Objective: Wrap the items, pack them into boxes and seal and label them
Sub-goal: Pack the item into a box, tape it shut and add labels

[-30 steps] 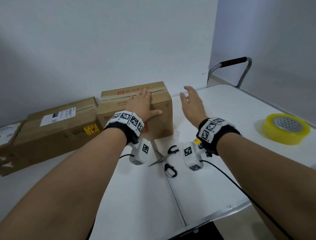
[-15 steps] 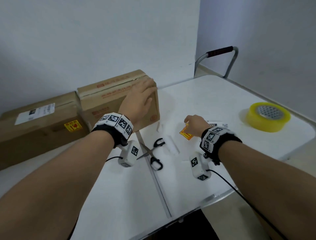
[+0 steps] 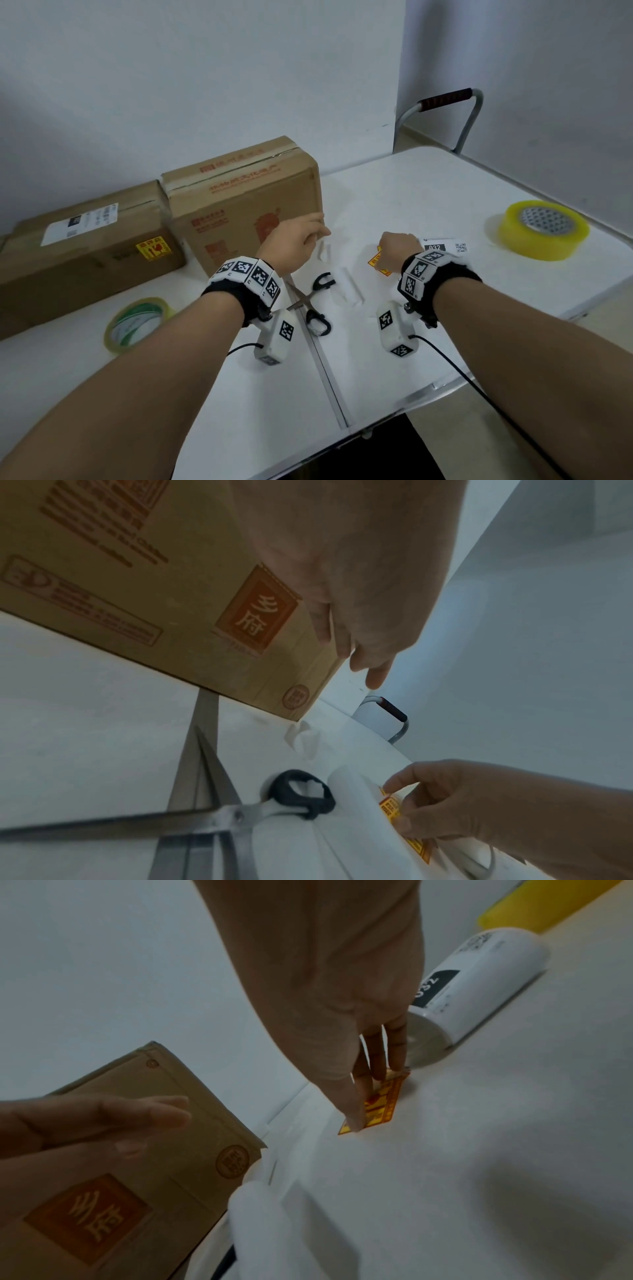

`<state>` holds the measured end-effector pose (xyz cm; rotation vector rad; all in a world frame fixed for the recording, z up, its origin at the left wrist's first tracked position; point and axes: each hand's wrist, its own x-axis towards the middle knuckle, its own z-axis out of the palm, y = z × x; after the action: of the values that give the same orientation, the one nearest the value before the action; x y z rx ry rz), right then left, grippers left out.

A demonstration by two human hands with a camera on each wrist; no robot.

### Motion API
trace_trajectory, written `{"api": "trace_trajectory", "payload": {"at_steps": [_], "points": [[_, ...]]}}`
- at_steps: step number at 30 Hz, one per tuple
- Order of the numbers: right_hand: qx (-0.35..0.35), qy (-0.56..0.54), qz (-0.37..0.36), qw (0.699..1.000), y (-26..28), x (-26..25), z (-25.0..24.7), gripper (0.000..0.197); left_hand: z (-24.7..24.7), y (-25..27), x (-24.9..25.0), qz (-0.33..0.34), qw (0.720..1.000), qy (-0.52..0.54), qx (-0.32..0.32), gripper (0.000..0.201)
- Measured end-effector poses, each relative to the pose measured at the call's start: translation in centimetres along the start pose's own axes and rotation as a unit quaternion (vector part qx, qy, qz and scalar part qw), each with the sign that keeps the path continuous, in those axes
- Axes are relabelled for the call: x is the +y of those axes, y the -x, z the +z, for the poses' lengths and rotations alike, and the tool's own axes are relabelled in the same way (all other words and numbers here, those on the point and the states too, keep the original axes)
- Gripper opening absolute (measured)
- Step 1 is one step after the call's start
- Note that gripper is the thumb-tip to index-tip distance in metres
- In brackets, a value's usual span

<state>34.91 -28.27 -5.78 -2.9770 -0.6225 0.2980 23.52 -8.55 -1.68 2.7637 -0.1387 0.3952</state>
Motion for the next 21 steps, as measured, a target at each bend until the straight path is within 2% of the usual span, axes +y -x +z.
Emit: {"api": "trace_trajectory", "payload": {"at_steps": [5,9,12,14,17,20,21], "points": [[0.028,-0.031,0.012,0.999,0.5,0.1,0.3,0.045,0.3,1.3,0.7,-0.024,0.998,0.050,-0.014,0.033],[0.019,-0.033,-0.001,0.999,1.1,0.4,-0.1,0.030,0.8,1.8,1.3,-0.054,0.994,0.089,-0.033,0.030],[0.025,-0.121,0.038,0.992,1.6,0.4,0.4,0.034,1.3,1.5,2.2,-0.067,0.991,0.103,-0.056,0.031],[0.024,-0.216,0.056,0.974,1.6,0.6,0.6,0.034,1.6,1.2,2.8,-0.091,0.985,0.127,-0.066,0.032],[0.045,-0.417,0.063,0.906,1.9,0.6,-0.2,0.031,2.0,0.8,3.5,-0.153,0.964,0.206,-0.068,0.033],[0.039,-0.598,0.019,0.801,2.7,-0.7,-1.6,0.035,1.7,1.1,3.9,-0.202,0.917,0.343,-0.035,0.029],[0.021,-0.632,-0.002,0.775,3.1,-1.4,-2.0,0.036,1.5,1.4,3.9,-0.218,0.903,0.370,-0.019,0.027]]}}
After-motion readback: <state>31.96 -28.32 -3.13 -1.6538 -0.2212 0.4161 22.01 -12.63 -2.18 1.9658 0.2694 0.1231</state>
